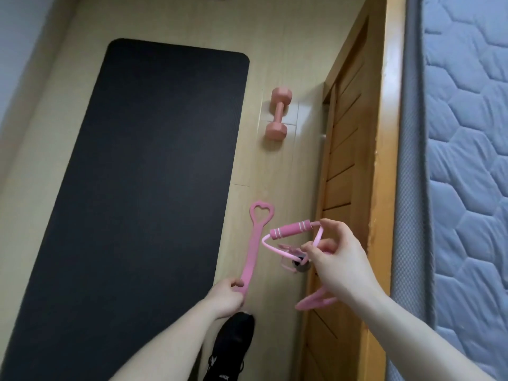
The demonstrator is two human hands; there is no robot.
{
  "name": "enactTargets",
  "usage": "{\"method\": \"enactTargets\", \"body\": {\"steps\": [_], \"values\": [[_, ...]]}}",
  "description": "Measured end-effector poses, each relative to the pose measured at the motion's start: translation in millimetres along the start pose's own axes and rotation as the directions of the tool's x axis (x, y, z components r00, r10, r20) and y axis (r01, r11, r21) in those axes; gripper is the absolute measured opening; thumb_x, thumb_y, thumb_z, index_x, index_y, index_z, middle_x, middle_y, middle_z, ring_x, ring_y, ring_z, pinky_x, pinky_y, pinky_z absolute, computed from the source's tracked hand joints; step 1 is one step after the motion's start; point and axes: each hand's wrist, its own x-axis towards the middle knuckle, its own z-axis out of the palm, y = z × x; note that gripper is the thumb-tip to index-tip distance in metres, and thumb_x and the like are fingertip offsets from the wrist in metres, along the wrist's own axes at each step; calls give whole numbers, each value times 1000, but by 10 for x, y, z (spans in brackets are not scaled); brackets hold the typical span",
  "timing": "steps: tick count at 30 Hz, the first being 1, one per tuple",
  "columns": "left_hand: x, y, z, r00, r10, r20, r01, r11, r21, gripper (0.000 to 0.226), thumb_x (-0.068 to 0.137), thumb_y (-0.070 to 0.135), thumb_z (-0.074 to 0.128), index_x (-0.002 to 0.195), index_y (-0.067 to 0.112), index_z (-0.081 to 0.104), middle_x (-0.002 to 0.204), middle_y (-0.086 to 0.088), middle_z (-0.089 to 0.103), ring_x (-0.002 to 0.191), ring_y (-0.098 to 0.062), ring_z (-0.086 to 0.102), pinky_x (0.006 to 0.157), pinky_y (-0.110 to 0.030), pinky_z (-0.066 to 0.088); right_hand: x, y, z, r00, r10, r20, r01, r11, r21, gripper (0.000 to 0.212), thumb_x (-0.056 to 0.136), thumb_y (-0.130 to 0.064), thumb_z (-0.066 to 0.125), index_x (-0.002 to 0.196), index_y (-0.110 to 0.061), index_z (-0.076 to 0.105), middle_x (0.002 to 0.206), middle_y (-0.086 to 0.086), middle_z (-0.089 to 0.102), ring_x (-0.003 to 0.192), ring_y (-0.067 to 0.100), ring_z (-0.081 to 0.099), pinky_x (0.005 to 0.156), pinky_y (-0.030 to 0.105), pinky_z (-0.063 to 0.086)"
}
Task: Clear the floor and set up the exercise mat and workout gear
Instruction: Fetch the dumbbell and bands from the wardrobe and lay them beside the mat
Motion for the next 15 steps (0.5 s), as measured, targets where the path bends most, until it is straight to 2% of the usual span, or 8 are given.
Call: {"method": "enactTargets", "body": {"steps": [2,3,5,7,9,11,13,15], "values": [[-118,129,-130,999,25,-41,-29,997,-77,44,89,12,55,128,31,61,111,5,69,86,-20,73,72,-27,58,-124,-7,16,999,35,37,-39,994,103,52,96,-19,70,138,-38,45,96,-6,76,80,26,78,50,56,60],[-192,242,-190,996,56,-72,-66,989,-134,39,91,13,55,125,32,63,111,7,69,86,-22,74,77,-34,61,-187,-14,22,998,35,60,-44,987,153,53,96,-18,70,138,-37,45,94,-5,76,85,23,78,51,58,59],[-365,481,-305,988,128,-87,-144,965,-218,31,97,18,56,125,27,65,119,6,69,101,-18,70,96,-39,57,-319,-51,45,996,28,85,-47,972,229,54,96,-14,69,140,-35,45,93,-1,76,89,16,76,52,63,58],[-531,698,-341,987,157,25,-137,920,-366,29,104,24,47,128,22,64,124,3,68,108,-18,68,100,-40,55,-408,-55,71,995,28,98,-55,957,286,57,96,-12,69,141,-37,43,95,1,76,87,11,75,52,66,56],[-682,851,-340,968,154,200,-37,869,-494,35,107,32,36,127,24,64,127,2,67,111,-23,70,96,-41,58,-506,-91,84,993,24,112,-59,946,318,59,95,-14,70,141,-40,42,98,0,76,88,14,75,51,69,55],[-720,905,-297,929,173,326,21,857,-515,40,107,43,38,127,28,69,129,-2,68,113,-26,69,92,-40,60,-582,-122,106,991,2,136,-49,936,347,58,96,-14,69,139,-44,44,100,1,76,95,19,74,50,70,54],[-714,933,-238,899,199,391,56,832,-552,42,104,50,47,125,23,72,123,-6,72,110,-27,71,94,-40,58,-650,-157,139,988,-12,156,-48,925,377,54,98,-10,65,136,-44,46,98,4,76,98,21,73,48,63,56],[-661,986,-174,897,224,382,67,784,-617,36,103,39,54,115,12,75,106,-9,76,94,-25,74,96,-42,57,-698,-148,171,989,-28,145,-31,919,393,52,99,-7,63,136,-40,46,95,8,77,90,18,75,47,53,59]]}}
